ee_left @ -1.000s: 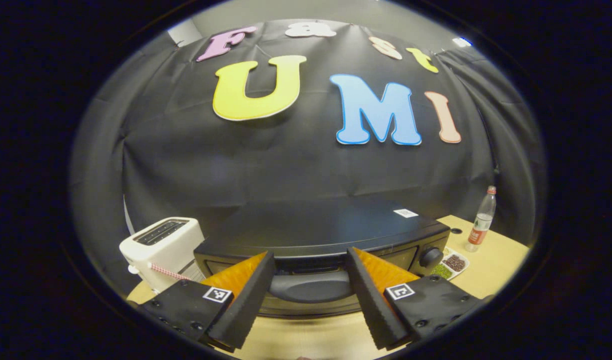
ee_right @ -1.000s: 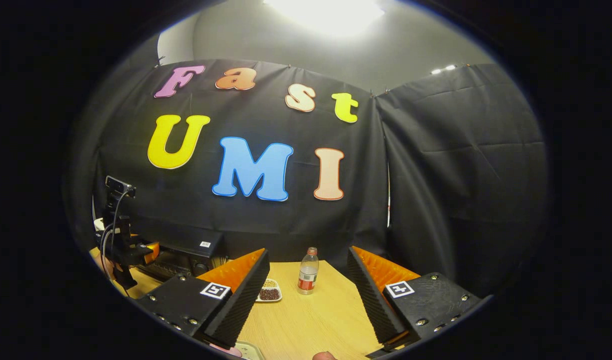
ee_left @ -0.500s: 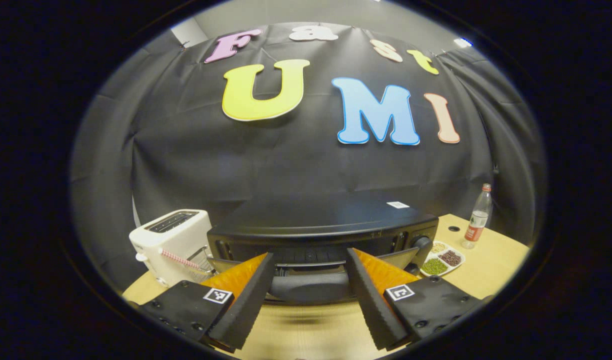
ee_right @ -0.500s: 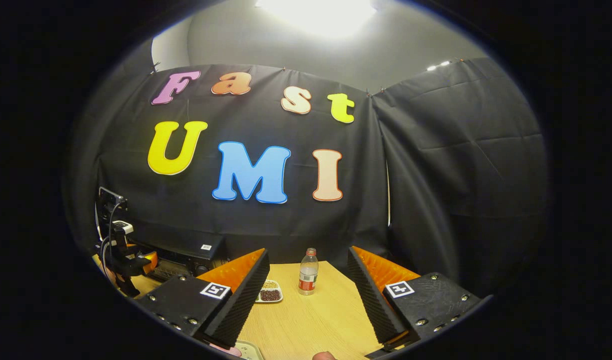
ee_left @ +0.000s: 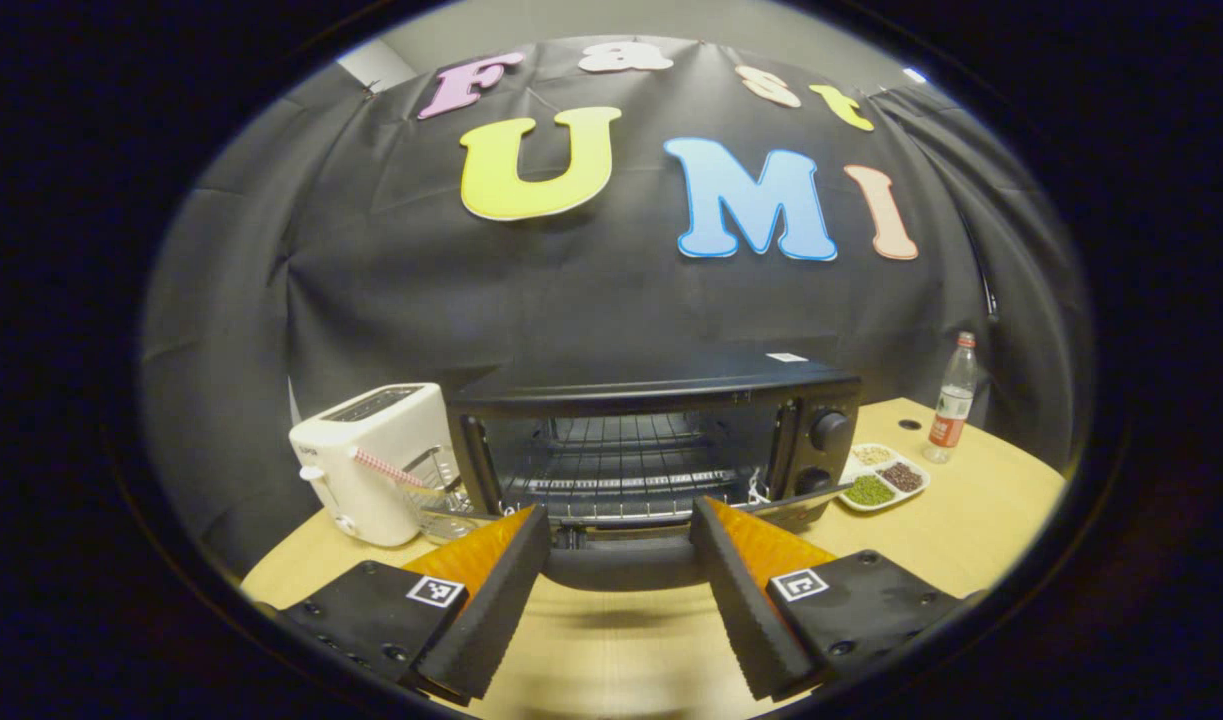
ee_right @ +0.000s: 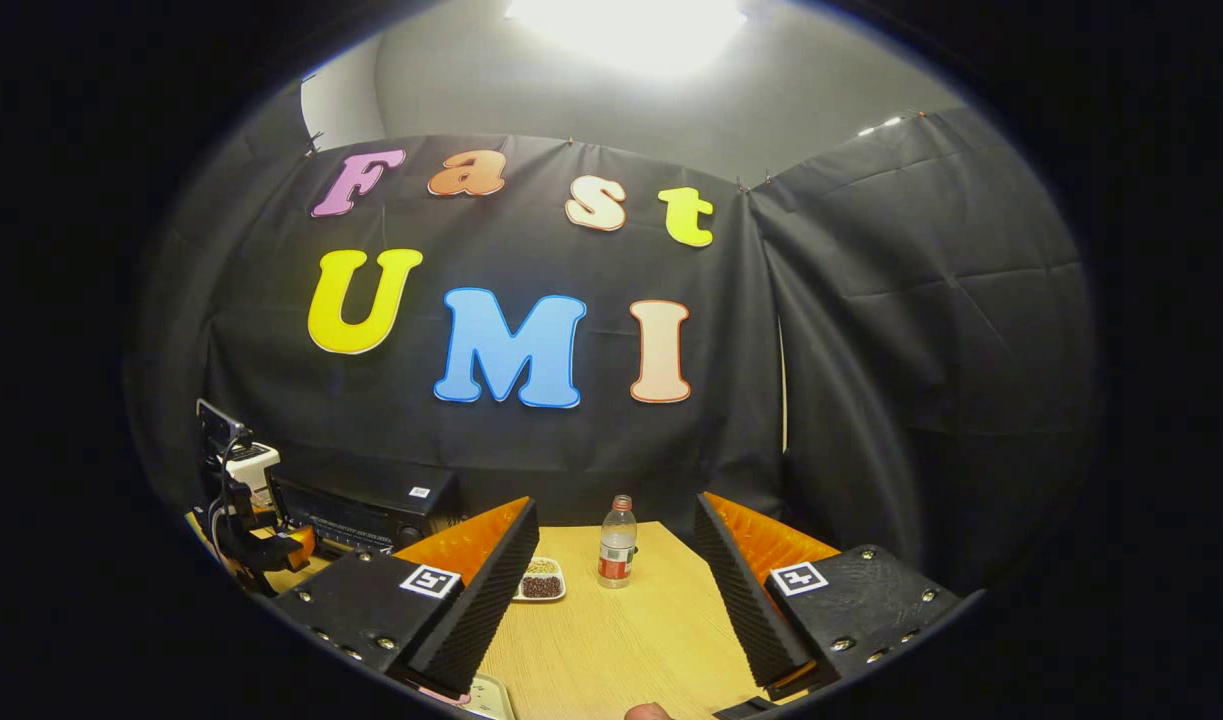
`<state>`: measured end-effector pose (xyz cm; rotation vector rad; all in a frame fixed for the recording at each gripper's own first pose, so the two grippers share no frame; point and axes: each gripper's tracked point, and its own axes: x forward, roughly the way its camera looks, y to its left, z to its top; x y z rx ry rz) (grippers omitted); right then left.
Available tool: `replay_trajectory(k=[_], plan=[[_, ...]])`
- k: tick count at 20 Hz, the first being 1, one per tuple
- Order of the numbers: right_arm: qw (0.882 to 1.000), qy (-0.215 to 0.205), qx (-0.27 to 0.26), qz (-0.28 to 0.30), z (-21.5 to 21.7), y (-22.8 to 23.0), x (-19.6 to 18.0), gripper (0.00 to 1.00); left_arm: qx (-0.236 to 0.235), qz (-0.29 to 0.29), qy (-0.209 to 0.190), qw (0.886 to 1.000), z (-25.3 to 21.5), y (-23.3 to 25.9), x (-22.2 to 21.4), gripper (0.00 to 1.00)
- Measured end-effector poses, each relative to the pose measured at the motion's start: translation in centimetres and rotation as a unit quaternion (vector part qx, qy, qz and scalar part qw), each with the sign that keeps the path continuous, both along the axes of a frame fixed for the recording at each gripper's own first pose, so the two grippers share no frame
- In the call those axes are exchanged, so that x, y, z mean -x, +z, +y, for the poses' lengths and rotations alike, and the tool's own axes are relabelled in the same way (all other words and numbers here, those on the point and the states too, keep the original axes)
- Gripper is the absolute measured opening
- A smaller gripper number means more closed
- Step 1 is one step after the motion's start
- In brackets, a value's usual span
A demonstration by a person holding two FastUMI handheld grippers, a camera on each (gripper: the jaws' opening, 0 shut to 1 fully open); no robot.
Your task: Open the electric oven with the left hand, put the food in, and close the electric oven.
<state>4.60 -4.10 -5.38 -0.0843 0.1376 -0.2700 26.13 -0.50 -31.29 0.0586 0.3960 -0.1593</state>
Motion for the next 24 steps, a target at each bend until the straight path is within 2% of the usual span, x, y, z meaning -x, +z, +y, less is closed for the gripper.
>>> replay_trajectory(k=[2, 3, 4, 8, 9, 10, 11, 13, 14, 19, 20, 21, 23, 24], plan=[[1.0, 0.004, -0.001, 0.0, 0.0, 0.0, 0.3, 0.97, -0.008, 0.006, 0.002, 1.0, 0.1, -0.5, 0.8, 1.0], [1.0, 0.005, -0.001, 0.001, -0.2, 0.0, 0.4, 0.97, -0.011, 0.008, 0.004, 1.0, 0.2, -0.6, 1.2, 0.95], [1.0, 0.007, -0.001, 0.002, -0.2, 0.0, 0.5, 0.97, -0.011, 0.012, 0.006, 1.0, 0.1, -0.9, 1.4, 1.0], [1.0, 0.011, -0.002, 0.007, -0.5, -0.2, 1.0, 0.97, -0.011, 0.032, 0.011, 0.999, 0.2, -2.0, 2.5, 1.0], [1.0, 0.012, -0.003, 0.008, -0.5, -0.3, 1.1, 0.97, -0.01, 0.036, 0.012, 0.999, 0.2, -2.3, 2.8, 0.96], [1.0, 0.014, -0.004, 0.008, -0.5, -0.2, 1.2, 0.97, -0.008, 0.043, 0.014, 0.999, 0.2, -2.8, 3.2, 0.96], [1.0, 0.015, -0.005, 0.008, -0.6, -0.2, 1.2, 0.97, -0.007, 0.049, 0.016, 0.999, 0.3, -3.1, 3.5, 1.0], [1.0, 0.017, -0.006, 0.01, -0.6, -0.3, 1.3, 0.97, -0.008, 0.059, 0.018, 0.998, 0.2, -3.8, 4.2, 1.0], [1.0, 0.019, -0.006, 0.011, -0.6, -0.3, 1.3, 0.97, -0.01, 0.064, 0.018, 0.998, 0.1, -4.3, 4.4, 0.92], [0.999, 0.029, -0.005, 0.018, 0.0, -0.7, 1.5, 0.97, -0.012, 0.099, 0.018, 0.995, 0.0, -6.7, 6.0, 0.92], [0.999, 0.031, -0.005, 0.019, 0.0, -0.7, 1.5, 0.97, -0.013, 0.107, 0.018, 0.994, 0.0, -7.2, 6.4, 1.0], [0.999, 0.034, -0.006, 0.02, 0.1, -0.8, 1.5, 0.97, -0.014, 0.11, 0.018, 0.994, -0.1, -7.3, 6.5, 0.96], [0.999, 0.04, -0.01, 0.019, 0.3, -0.6, 1.4, 0.97, -0.01, 0.105, 0.016, 0.994, -0.6, -6.7, 6.9, 0.96], [0.999, 0.044, -0.012, 0.018, 0.4, -0.6, 1.4, 0.97, -0.008, 0.098, 0.015, 0.995, -0.8, -6.0, 7.1, 1.0]])
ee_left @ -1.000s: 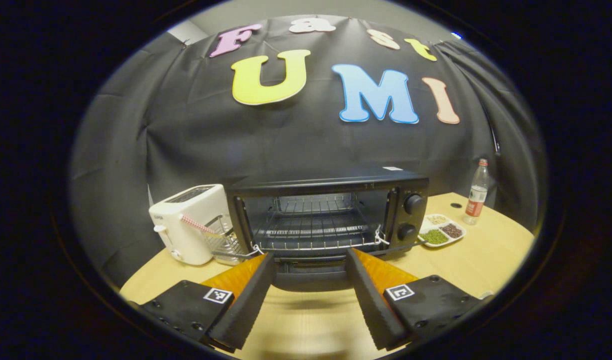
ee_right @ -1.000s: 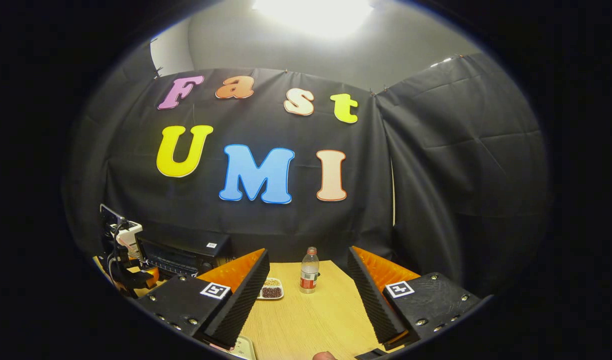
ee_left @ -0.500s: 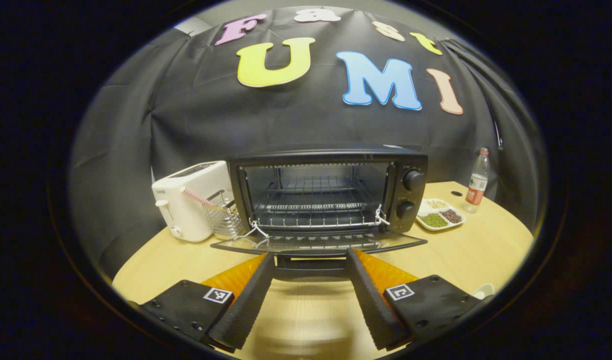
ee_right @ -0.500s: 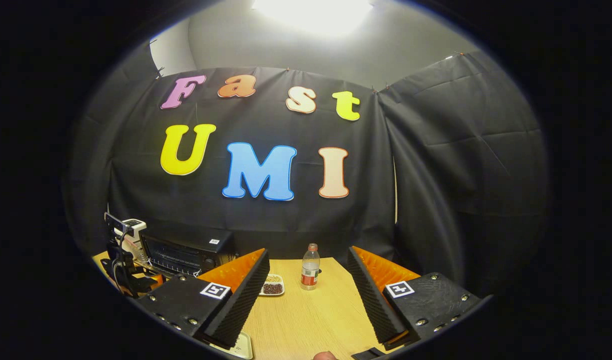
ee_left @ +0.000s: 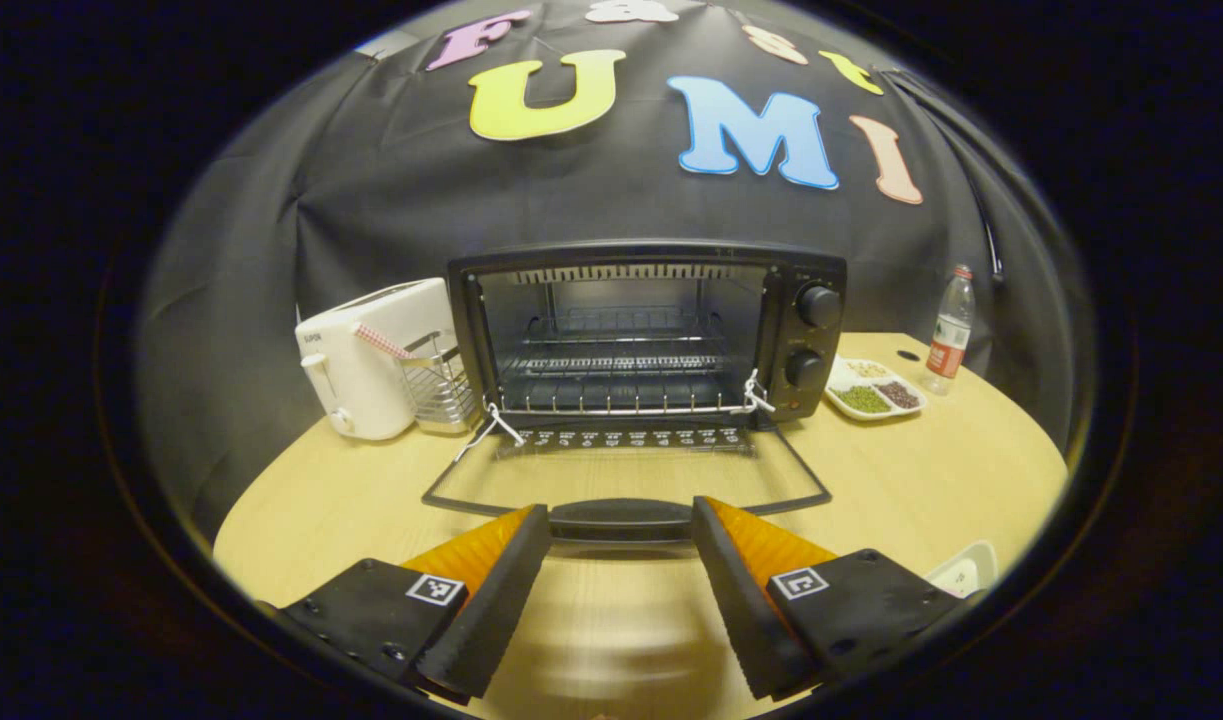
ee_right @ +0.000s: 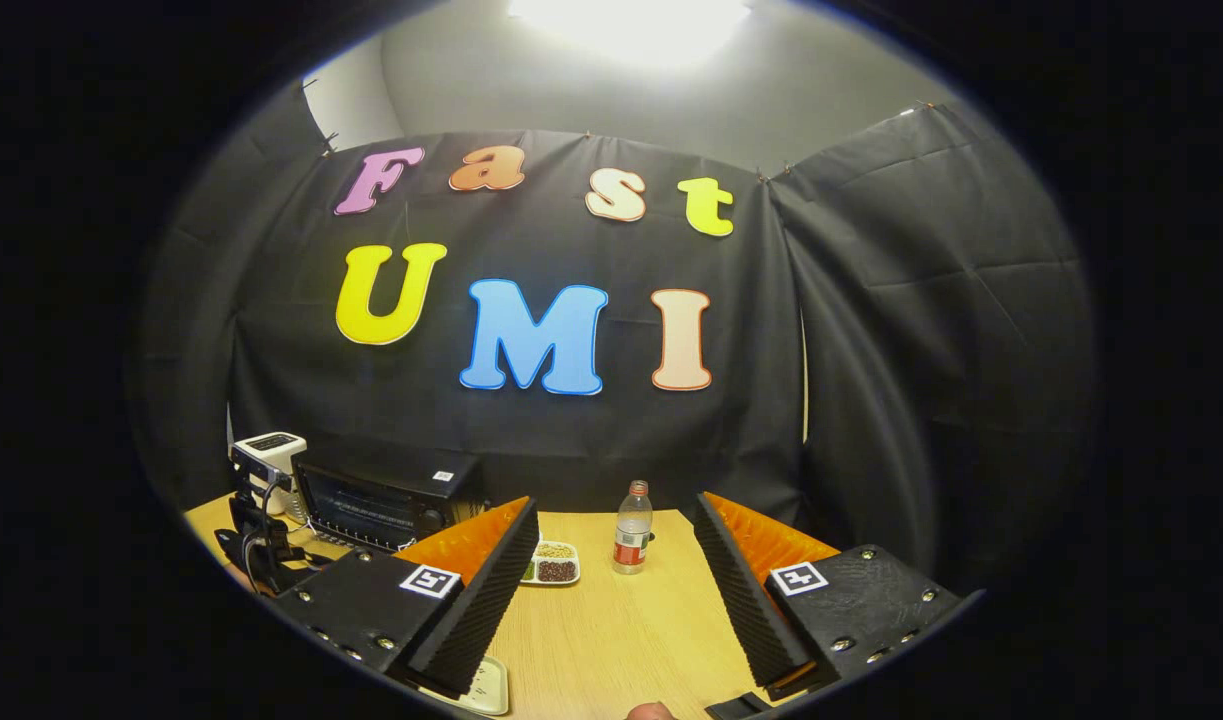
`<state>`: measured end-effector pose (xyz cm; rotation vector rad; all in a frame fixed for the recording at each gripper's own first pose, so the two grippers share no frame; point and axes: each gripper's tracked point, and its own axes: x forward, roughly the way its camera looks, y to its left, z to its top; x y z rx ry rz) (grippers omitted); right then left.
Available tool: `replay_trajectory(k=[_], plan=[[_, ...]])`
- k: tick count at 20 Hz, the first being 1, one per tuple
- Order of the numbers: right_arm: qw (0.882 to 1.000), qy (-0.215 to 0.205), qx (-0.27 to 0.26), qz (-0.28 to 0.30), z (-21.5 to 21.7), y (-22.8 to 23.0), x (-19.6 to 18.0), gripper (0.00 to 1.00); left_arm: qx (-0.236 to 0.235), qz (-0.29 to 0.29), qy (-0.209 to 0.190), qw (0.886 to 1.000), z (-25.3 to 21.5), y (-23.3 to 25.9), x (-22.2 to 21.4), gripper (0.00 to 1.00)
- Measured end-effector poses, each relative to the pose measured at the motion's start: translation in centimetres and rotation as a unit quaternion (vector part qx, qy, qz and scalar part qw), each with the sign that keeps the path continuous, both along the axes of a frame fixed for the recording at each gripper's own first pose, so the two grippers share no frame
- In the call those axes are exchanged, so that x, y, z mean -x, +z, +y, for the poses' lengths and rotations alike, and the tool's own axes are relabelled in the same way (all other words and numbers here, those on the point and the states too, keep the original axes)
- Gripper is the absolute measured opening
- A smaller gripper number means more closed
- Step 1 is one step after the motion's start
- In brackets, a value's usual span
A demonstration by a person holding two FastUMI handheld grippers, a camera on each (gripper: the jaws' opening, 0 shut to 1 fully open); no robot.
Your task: Open the electric oven with the left hand, put the food in, and close the electric oven.
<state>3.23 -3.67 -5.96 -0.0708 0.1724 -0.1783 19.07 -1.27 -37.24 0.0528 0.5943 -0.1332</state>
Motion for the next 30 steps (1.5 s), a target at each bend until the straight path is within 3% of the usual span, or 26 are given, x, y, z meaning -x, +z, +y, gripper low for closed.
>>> replay_trajectory(k=[1, 3, 4, 5, 6, 9, 11, 13, 14, 16, 21, 26, 30], plan=[[1.0, 0.004, -0.003, 0.0, 0.1, -0.1, 0.0, 0.97, 0.002, -0.01, 0.0, 1.0, -0.1, 1.0, 0.1, 0.96], [1.0, 0.016, -0.017, 0.003, 0.5, -0.6, -0.2, 0.97, 0.008, -0.028, 0.0, 1.0, -0.4, 3.5, 0.4, 1.0], [0.999, 0.022, -0.026, 0.006, 0.8, -0.8, -0.4, 0.97, 0.012, -0.04, 0.001, 0.999, -0.5, 5.1, 0.6, 0.96], [0.999, 0.028, -0.036, 0.01, 1.0, -1.2, -0.6, 0.97, 0.017, -0.054, 0.002, 0.998, -0.5, 6.8, 0.8, 1.0], [0.998, 0.033, -0.046, 0.016, 1.2, -1.7, -0.7, 0.97, 0.021, -0.071, 0.003, 0.997, -0.6, 8.5, 0.8, 0.95], [0.994, 0.054, -0.076, 0.048, 2.2, -4.0, -1.1, 0.97, 0.032, -0.121, 0.009, 0.992, -0.6, 14.2, 1.3, 0.96], [0.99, 0.074, -0.096, 0.071, 2.9, -5.5, -1.4, 0.97, 0.039, -0.154, 0.017, 0.987, -0.2, 18.0, 1.6, 1.0], [0.984, 0.096, -0.113, 0.099, 3.8, -7.3, -1.5, 0.97, 0.043, -0.184, 0.026, 0.982, 0.6, 21.6, 2.4, 0.95], [0.98, 0.108, -0.12, 0.115, 4.2, -8.1, -1.5, 0.98, 0.043, -0.198, 0.029, 0.979, 1.0, 23.3, 2.6, 1.0], [0.971, 0.131, -0.136, 0.143, 5.1, -9.7, -1.4, 0.98, 0.039, -0.222, 0.034, 0.974, 1.7, 25.9, 3.4, 1.0], [0.939, 0.192, -0.177, 0.222, 7.7, -14.1, -0.8, 0.98, 0.032, -0.262, 0.054, 0.963, 3.8, 30.6, 6.3, 1.0], [0.884, 0.219, -0.256, 0.323, 10.4, -18.7, 0.9, 0.98, 0.022, -0.28, 0.07, 0.957, 5.4, 32.5, 8.7, 0.99], [0.849, 0.219, -0.28, 0.392, 11.0, -22.3, 2.4, 0.98, 0.019, -0.281, 0.076, 0.957, 6.1, 33.0, 9.9, 0.99]])
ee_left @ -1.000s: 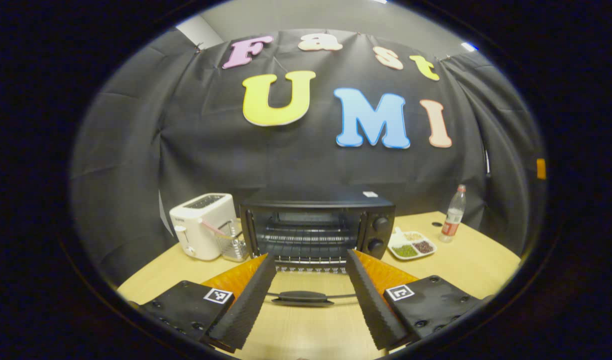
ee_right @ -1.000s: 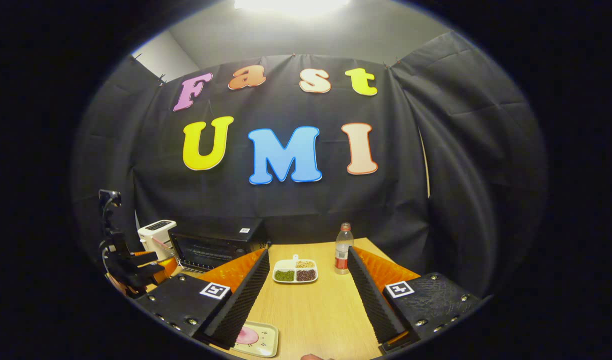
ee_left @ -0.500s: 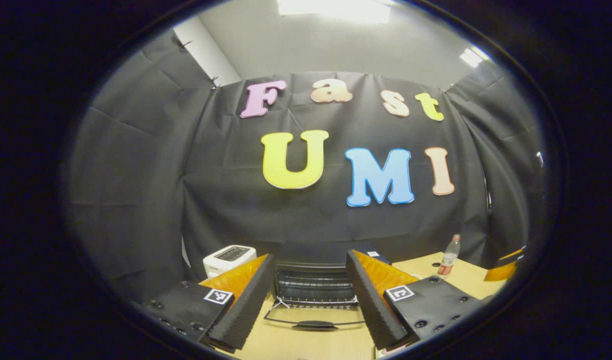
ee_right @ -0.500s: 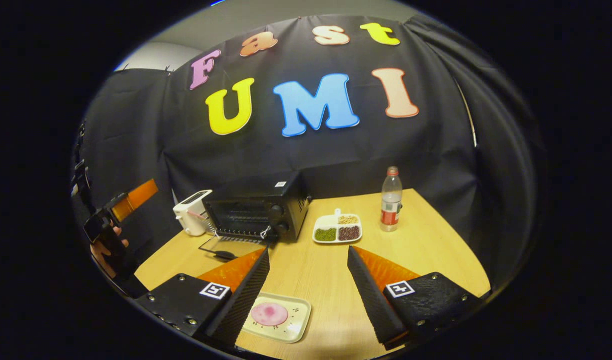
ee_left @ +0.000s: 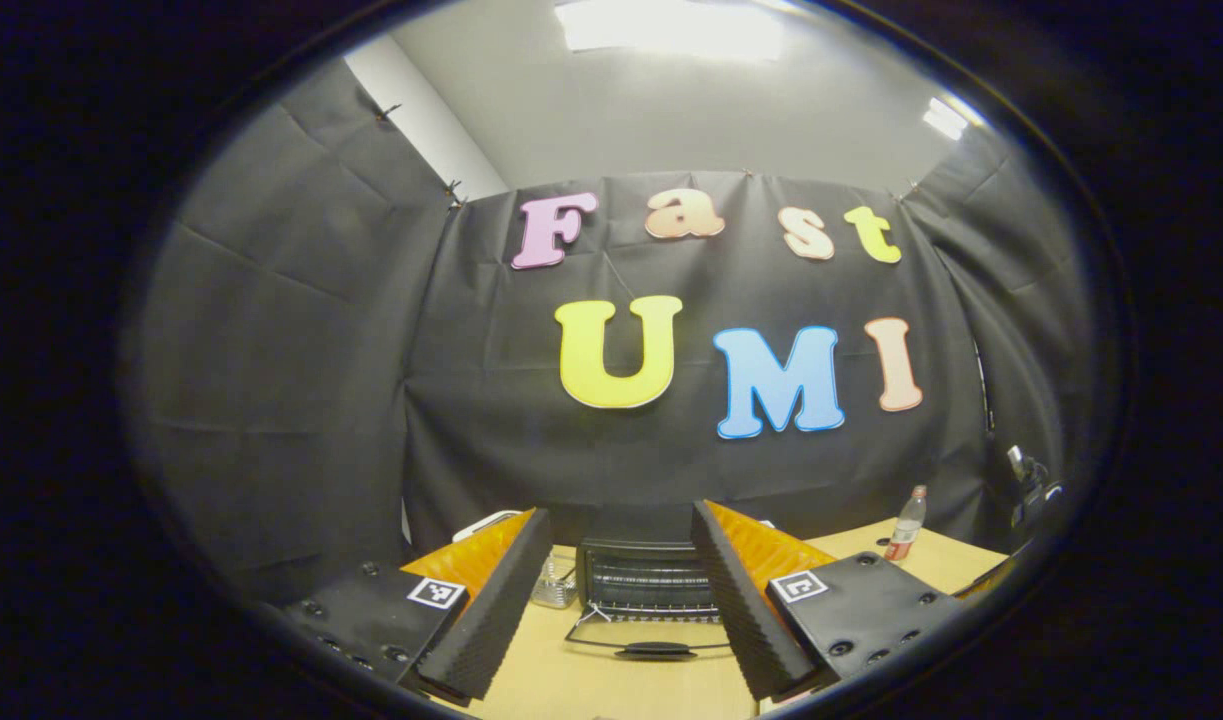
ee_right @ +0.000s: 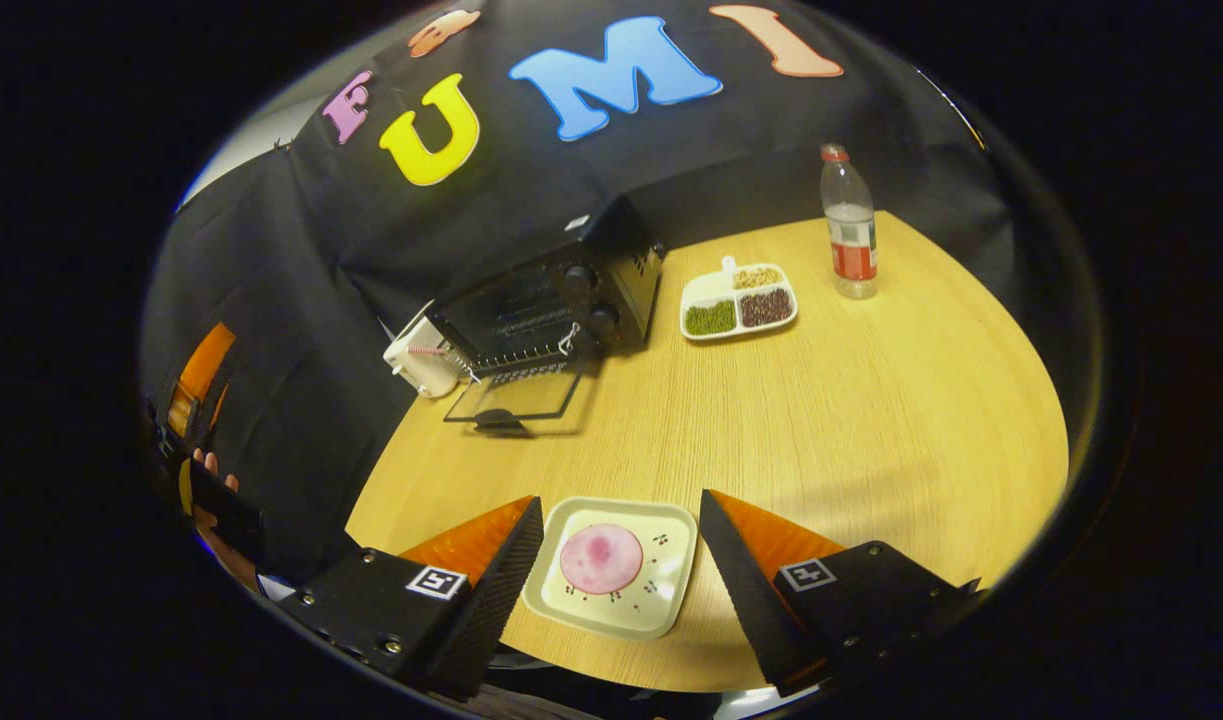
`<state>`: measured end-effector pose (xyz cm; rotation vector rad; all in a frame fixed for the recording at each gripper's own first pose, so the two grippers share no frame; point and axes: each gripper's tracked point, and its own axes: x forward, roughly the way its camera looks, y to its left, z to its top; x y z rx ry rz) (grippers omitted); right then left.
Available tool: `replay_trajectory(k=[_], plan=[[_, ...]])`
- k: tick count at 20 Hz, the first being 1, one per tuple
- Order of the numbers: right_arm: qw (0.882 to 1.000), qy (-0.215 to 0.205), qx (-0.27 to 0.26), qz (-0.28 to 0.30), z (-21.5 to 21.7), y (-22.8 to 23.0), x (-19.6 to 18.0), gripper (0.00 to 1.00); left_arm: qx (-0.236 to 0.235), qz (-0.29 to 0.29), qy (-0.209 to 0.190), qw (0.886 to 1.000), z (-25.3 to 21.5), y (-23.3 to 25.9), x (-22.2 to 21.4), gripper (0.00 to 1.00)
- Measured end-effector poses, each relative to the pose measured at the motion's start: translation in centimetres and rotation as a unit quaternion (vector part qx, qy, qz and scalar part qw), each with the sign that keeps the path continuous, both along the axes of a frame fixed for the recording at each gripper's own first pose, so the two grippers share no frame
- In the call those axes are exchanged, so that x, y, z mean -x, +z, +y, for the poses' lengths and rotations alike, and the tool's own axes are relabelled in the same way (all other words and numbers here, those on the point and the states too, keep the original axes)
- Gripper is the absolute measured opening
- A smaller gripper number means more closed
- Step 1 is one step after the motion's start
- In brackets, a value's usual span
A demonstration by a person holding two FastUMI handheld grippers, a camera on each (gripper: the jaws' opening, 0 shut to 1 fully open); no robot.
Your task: Open the electric oven with the left hand, put the food in, and close the electric oven.
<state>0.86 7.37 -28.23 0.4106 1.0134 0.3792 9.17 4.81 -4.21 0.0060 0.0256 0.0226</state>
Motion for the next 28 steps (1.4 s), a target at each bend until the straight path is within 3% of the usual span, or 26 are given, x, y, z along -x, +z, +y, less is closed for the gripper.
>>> replay_trajectory(k=[5, 11, 12, 13, 15, 16, 17, 18, 19, 22, 23, 26, 27, 28], plan=[[0.995, 0.022, -0.005, 0.097, 0.5, -4.2, 2.1, 0.98, -0.008, 0.0, 0.001, 1.0, 0.4, 0.5, 1.3, 0.99], [0.976, 0.044, -0.009, 0.214, 0.4, -7.7, 5.2, 0.96, -0.01, 0.007, -0.001, 1.0, 0.7, -0.3, 1.5, 0.99], [0.974, 0.044, -0.007, 0.22, 0.2, -8.0, 5.3, 0.86, -0.012, 0.009, 0.0, 1.0, 0.9, -0.5, 1.6, 0.99], [0.974, 0.038, -0.005, 0.225, 0.1, -8.3, 5.0, 0.87, -0.011, 0.009, 0.0, 1.0, 1.1, -0.5, 1.6, 0.99], [0.969, 0.037, -0.016, 0.244, 0.2, -8.4, 4.8, 0.71, -0.007, 0.011, 0.001, 1.0, 1.2, -0.6, 1.4, 0.99], [0.966, 0.034, -0.003, 0.255, -0.3, -9.1, 4.9, 0.71, -0.005, 0.011, 0.002, 1.0, 1.3, -0.7, 1.3, 0.99], [0.965, 0.033, 0.009, 0.259, -0.9, -9.6, 5.0, 0.54, -0.005, 0.012, 0.002, 1.0, 1.3, -0.7, 1.2, 1.0], [0.963, 0.029, 0.006, 0.267, -1.4, -9.0, 4.8, 0.27, -0.005, 0.012, 0.002, 1.0, 1.4, -0.9, 1.1, 1.0], [0.962, 0.028, 0.003, 0.272, -1.1, -9.4, 4.8, 0.18, -0.006, 0.012, 0.002, 1.0, 1.4, -0.9, 1.0, 1.0], [0.96, 0.028, 0.01, 0.279, -0.9, -9.9, 5.3, 0.18, -0.004, 0.014, -0.002, 1.0, 1.1, -1.3, 0.8, 1.0], [0.959, 0.037, 0.008, 0.28, -1.0, -9.7, 5.1, 0.02, -0.002, 0.014, -0.003, 1.0, 1.1, -1.3, 0.7, 1.0], [0.962, 0.047, 0.016, 0.267, -1.2, -9.9, 4.9, 0.06, -0.001, 0.014, -0.005, 1.0, 1.0, -1.4, 0.3, 1.0], [0.963, 0.053, 0.019, 0.262, -0.7, -9.7, 5.6, 0.0, -0.003, 0.014, -0.005, 1.0, 1.1, -1.3, 0.2, 1.0], [0.963, 0.056, 0.016, 0.261, -0.3, -9.6, 5.5, 0.0, -0.003, 0.013, -0.005, 1.0, 1.3, -1.4, 0.1, 0.99]])
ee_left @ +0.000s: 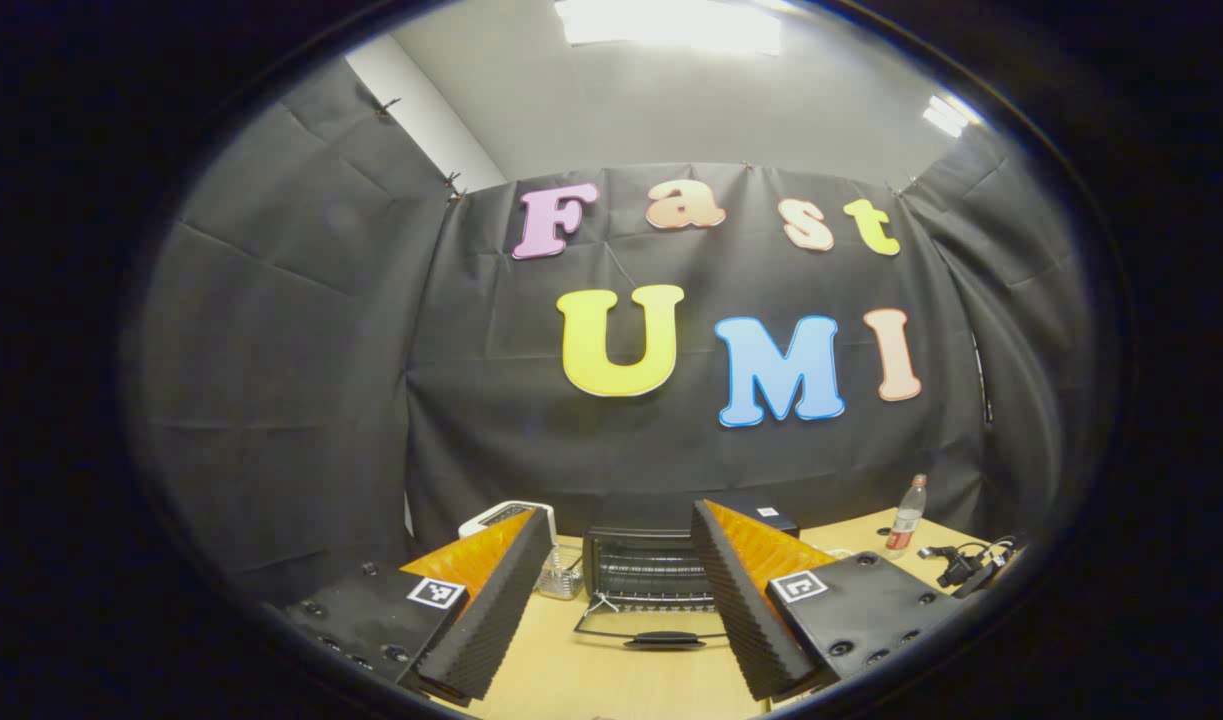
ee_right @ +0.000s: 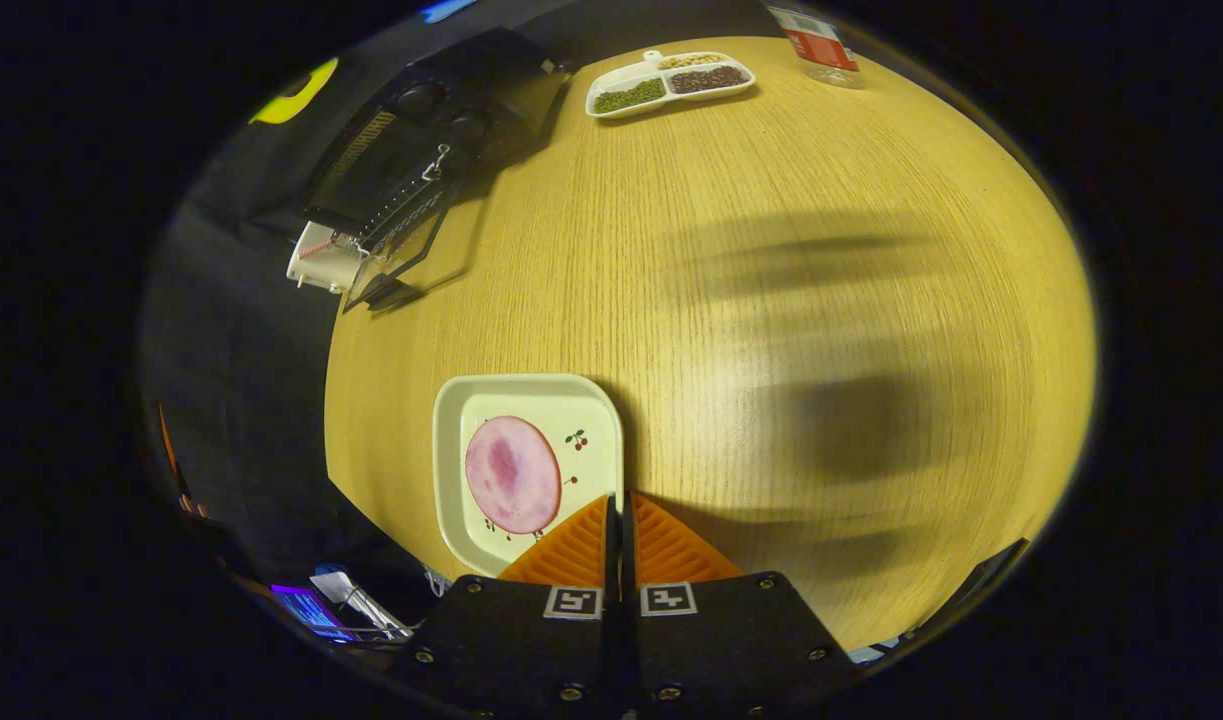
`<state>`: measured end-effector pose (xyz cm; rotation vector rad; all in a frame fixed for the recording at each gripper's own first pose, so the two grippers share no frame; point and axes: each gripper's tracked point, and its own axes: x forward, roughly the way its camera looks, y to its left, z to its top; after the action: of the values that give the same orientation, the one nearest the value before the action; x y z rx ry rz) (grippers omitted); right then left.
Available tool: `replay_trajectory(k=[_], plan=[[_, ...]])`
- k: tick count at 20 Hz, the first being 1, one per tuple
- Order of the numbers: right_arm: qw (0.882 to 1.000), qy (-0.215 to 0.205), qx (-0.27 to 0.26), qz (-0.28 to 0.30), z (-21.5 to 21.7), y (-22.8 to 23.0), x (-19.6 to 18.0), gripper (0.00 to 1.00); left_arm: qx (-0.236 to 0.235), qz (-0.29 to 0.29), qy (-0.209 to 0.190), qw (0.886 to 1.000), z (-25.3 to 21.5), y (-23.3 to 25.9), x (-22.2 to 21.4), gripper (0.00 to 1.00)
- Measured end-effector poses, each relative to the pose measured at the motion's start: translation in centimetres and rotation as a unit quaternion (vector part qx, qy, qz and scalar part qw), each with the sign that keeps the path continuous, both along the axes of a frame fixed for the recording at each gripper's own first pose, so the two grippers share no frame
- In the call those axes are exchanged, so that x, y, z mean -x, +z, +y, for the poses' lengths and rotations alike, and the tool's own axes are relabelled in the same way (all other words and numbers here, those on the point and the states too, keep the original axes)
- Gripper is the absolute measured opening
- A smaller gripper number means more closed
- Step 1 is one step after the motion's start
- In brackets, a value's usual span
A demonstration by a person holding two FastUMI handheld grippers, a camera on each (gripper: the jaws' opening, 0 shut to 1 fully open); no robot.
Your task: Open the electric oven with the left hand, put the food in, and close the electric oven.
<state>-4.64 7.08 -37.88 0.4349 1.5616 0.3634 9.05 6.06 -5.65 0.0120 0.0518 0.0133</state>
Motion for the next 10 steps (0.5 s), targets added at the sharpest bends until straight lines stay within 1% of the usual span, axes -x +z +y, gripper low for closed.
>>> replay_trajectory(k=[2, 5, 8, 10], plan=[[1.0, -0.006, -0.021, 0.002, 0.9, 0.8, 0.2, 0.0, 0.003, 0.0, 0.0, 1.0, 0.3, 0.0, 0.0, 0.99], [0.999, -0.026, -0.043, 0.001, 1.3, 2.2, 0.0, 0.0, 0.008, -0.002, 0.002, 1.0, 0.5, 0.1, -0.3, 1.0], [0.995, -0.056, -0.077, 0.004, 2.7, 3.6, -1.1, 0.0, 0.009, -0.004, 0.003, 1.0, 0.9, 0.0, -0.5, 1.0], [0.991, -0.087, -0.097, 0.002, 3.9, 4.8, -2.2, 0.0, 0.012, -0.004, 0.004, 1.0, 1.2, -0.2, -0.6, 0.99]])
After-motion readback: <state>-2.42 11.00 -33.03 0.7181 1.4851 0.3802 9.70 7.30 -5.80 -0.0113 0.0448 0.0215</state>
